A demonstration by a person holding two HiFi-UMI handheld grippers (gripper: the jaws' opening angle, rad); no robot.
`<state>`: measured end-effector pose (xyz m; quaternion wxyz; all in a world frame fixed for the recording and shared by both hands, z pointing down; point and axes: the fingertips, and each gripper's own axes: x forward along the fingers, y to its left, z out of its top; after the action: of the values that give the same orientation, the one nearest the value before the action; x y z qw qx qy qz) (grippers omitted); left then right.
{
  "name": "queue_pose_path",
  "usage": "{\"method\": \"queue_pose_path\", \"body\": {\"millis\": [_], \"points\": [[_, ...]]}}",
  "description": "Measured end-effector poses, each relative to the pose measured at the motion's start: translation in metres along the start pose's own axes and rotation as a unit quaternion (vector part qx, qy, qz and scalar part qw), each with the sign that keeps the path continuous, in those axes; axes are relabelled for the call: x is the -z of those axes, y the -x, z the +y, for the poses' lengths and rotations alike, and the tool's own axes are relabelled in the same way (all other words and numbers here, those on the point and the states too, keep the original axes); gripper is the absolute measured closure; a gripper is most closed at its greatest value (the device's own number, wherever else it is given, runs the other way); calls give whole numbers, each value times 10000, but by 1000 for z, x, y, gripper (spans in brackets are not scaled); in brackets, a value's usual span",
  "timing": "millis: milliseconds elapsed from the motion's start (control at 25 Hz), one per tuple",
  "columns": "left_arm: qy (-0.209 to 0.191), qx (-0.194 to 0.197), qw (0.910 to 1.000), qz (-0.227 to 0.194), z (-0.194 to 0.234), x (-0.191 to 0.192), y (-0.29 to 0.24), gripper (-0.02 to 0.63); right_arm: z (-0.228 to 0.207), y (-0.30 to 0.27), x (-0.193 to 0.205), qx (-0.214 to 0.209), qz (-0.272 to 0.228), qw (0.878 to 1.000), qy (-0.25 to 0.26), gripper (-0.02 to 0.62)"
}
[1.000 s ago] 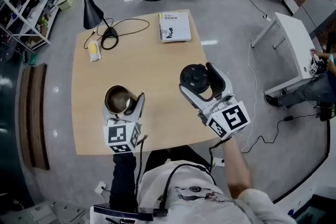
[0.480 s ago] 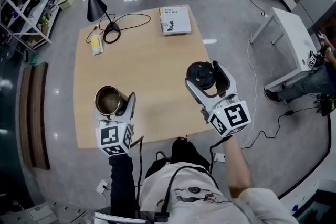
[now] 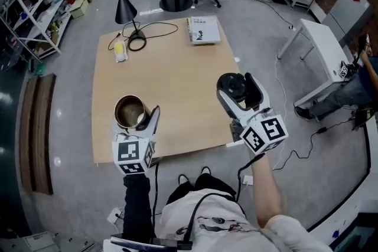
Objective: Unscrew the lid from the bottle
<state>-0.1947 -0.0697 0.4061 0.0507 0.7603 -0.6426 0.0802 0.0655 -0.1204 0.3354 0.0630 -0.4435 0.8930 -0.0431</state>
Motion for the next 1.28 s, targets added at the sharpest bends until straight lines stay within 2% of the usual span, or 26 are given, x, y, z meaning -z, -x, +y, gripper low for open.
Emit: {"method": "queue_pose_path", "body": {"millis": [520, 1280], "points": [[-106, -212, 9991, -345, -2, -36, -8, 183, 19, -21, -28, -505, -187, 9969, 576, 156], [-192, -62, 9992, -342, -21, -44, -43, 183, -15, -28, -28, -351, -97, 9968, 710, 160]]}}
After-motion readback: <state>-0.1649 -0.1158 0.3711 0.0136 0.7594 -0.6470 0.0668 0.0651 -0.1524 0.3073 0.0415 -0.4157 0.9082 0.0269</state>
